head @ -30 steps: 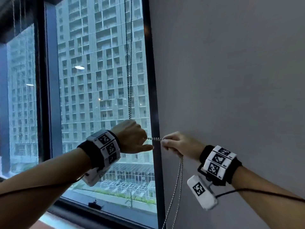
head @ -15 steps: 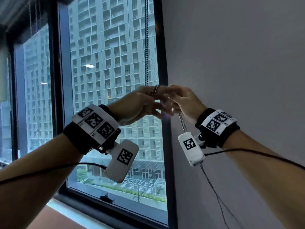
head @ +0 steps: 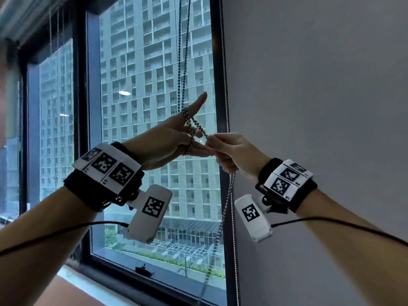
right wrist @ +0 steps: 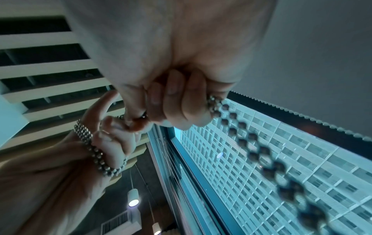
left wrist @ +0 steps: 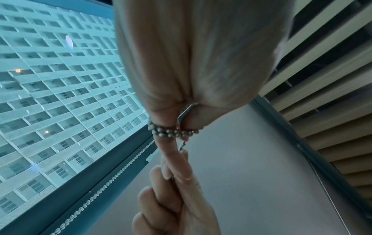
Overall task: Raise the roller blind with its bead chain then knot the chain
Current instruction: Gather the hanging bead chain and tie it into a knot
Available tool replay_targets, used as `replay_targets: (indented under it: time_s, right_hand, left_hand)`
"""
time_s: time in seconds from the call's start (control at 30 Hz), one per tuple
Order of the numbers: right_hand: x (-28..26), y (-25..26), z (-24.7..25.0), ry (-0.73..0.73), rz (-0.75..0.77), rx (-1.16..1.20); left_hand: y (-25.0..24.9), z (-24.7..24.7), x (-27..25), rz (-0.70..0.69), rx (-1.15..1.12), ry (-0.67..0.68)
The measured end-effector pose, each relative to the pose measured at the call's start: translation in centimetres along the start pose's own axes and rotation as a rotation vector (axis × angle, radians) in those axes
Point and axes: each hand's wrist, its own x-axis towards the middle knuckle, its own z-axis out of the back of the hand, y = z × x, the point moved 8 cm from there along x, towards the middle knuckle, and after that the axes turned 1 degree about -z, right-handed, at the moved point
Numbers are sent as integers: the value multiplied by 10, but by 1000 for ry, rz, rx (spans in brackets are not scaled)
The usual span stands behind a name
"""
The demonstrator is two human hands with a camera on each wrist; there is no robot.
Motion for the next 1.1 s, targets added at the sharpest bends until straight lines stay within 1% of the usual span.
replay_targets:
  time_s: [0.07,0.17,0.27,0.33,0.4,0.47,0.6,0.63,0.7,0.77,0.83,0.9,0.97,1.0,1.1]
  right_hand:
    - [-2,-2,0,-5,-5,-10]
    - [2,1,14,-104,32,-43]
    - [6,7,22,-182,52,-89]
    - [5,5,13,-147,6,-84]
    - [1,1,1,-69,-37,-25]
    - [-7,0,-5,-27,-25,-22]
    - [-24,5,-6,-15,37,-293]
    - [-27,10,-4,-33,56,-363]
    - [-29,25,1,-92,124,-560]
    - [-27,40,5,-151,187,-711]
    - [-22,51,7,-165,202,-734]
    - [-18,57,2,-144,212,-749]
    - [-16,58,-5,-112,221,-776]
    - [-16,58,-7,-101,221,-785]
    - [-16,55,-1,-141,222,-786]
  left_hand:
    - [-1,-2,0,5,53,17]
    - [-4,-7,3,-2,91,64]
    - [-11,-13,8,-11,-28,123]
    - [-13,-16,11,-36,-113,132]
    - [-9,-15,13,-65,-77,117]
    - [0,-10,14,-66,11,79]
    - [14,8,20,-45,221,31]
    - [17,11,22,-31,298,26]
    - [22,15,26,-1,547,33]
    - [29,13,28,40,764,70]
    - [31,11,30,84,843,83]
    - [27,9,32,109,880,76]
    - [20,5,32,109,994,94]
    - [18,5,34,93,1043,82]
    - [13,10,38,34,1104,-60]
